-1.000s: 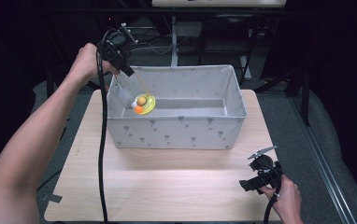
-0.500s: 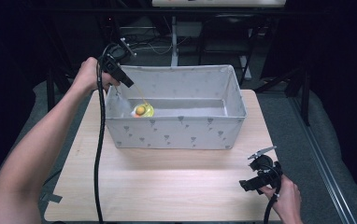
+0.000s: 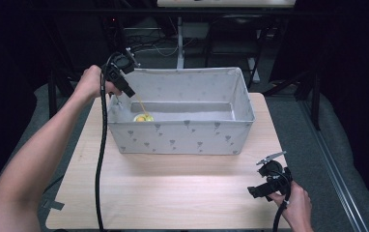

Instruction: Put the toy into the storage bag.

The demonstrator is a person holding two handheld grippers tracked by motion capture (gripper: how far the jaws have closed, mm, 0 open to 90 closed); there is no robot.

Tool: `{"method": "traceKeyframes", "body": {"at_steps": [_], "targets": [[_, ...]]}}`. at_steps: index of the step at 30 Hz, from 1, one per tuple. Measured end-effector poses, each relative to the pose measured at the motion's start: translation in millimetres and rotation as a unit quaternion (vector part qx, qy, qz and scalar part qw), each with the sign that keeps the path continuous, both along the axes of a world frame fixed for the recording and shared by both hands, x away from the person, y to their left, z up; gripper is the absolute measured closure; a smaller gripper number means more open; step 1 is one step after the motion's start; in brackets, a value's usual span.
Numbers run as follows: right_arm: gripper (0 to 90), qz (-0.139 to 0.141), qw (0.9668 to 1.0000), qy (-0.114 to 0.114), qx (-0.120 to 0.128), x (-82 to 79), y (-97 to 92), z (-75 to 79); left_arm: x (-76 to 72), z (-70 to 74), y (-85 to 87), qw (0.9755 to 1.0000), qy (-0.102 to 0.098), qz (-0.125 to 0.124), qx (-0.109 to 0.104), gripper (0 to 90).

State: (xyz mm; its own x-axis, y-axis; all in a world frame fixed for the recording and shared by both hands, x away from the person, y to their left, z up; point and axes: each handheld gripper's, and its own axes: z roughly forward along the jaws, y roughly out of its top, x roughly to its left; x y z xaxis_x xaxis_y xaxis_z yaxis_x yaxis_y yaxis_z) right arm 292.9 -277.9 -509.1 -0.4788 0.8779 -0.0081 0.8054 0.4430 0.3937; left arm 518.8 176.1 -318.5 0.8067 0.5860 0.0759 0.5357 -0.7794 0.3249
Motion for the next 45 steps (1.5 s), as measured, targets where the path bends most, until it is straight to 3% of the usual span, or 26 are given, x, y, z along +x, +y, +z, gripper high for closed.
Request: {"method": "traceKeyframes", "body": {"at_steps": [16, 17, 22, 36, 42, 45], "targets": [[4.0, 0.004, 1.0, 0.003, -0.003, 0.4, 0.1, -0.1, -2.7, -18.5, 9.5, 0.999, 0.034, 0.001, 0.027, 88.0], [4.0, 0.006, 0.9998, 0.004, -0.016, 0.7, -0.7, 0.5, -3.0, -19.1, 9.9, 0.999, 0.036, 0.002, 0.027, 88.0], [4.0, 0.004, 1.0, 0.003, -0.002, 0.5, 0.2, -0.2, -4.0, -24.4, 12.9, 0.9983, 0.046, 0.002, 0.035, 88.0], [4.0, 0.004, 1.0, 0.007, -0.006, 0.9, -0.3, -0.8, -2.7, -34.1, 17.2, 0.996, 0.071, 0.006, 0.055, 87.9], [4.0, 0.006, 0.9999, 0.006, -0.012, 0.7, 0.1, -0.1, -0.2, -36.0, 21.2, 0.9967, 0.069, 0.02, 0.039, 87.7], [4.0, 0.002, 1.0, 0.001, -0.003, -0.3, 0.5, -0.3, 0.0, -36.6, 21.7, 0.9969, 0.067, 0.027, 0.028, 87.4]]}}
